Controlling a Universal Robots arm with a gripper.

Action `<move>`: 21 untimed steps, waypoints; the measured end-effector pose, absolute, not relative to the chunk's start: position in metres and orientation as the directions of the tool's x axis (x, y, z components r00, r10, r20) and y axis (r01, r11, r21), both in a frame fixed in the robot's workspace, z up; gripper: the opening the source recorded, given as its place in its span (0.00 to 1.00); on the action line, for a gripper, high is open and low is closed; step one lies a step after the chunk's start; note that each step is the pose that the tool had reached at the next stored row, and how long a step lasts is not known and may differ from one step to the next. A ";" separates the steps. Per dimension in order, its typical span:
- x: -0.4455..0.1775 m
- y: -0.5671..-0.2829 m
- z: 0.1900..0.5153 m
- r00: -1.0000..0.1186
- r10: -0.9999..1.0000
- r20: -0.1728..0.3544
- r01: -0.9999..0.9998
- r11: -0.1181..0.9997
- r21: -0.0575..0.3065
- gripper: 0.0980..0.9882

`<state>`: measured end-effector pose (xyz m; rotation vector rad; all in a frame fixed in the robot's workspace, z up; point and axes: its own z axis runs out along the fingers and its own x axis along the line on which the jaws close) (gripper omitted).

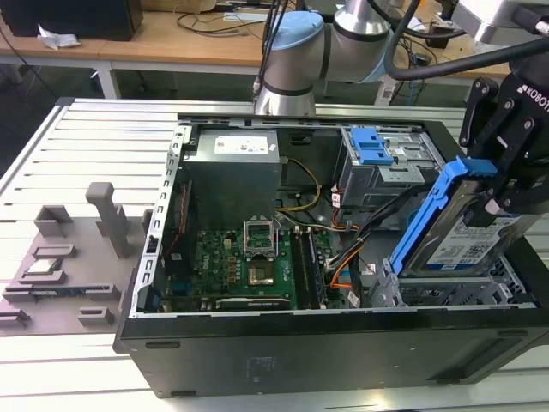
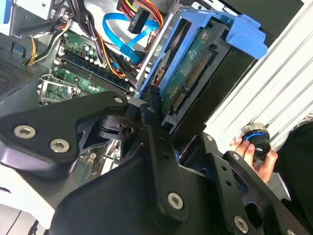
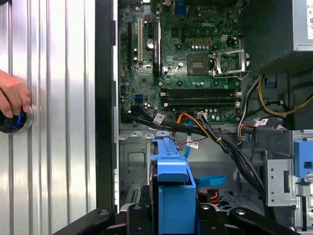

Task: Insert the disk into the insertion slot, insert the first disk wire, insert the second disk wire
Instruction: 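Insert the disk into the insertion slot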

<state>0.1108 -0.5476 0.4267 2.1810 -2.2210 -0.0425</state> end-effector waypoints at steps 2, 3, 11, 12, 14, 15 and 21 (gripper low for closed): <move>0.111 -0.548 0.426 -0.018 -1.000 0.001 -0.999 0.018 0.039 0.30; 0.111 -0.548 0.425 -0.018 -1.000 0.001 -0.999 0.018 0.039 0.30; 0.111 -0.548 0.417 -0.018 -1.000 0.001 -0.999 0.018 0.039 0.30; 0.111 -0.548 0.416 -0.018 -1.000 0.001 -0.999 0.018 0.039 0.30; 0.111 -0.548 0.414 -0.018 -1.000 0.001 -0.999 0.018 0.039 0.30; 0.111 -0.548 0.412 -0.018 -1.000 0.001 -0.999 0.018 0.039 0.30; 0.111 -0.548 0.403 -0.018 -1.000 0.001 -0.999 0.018 0.039 0.30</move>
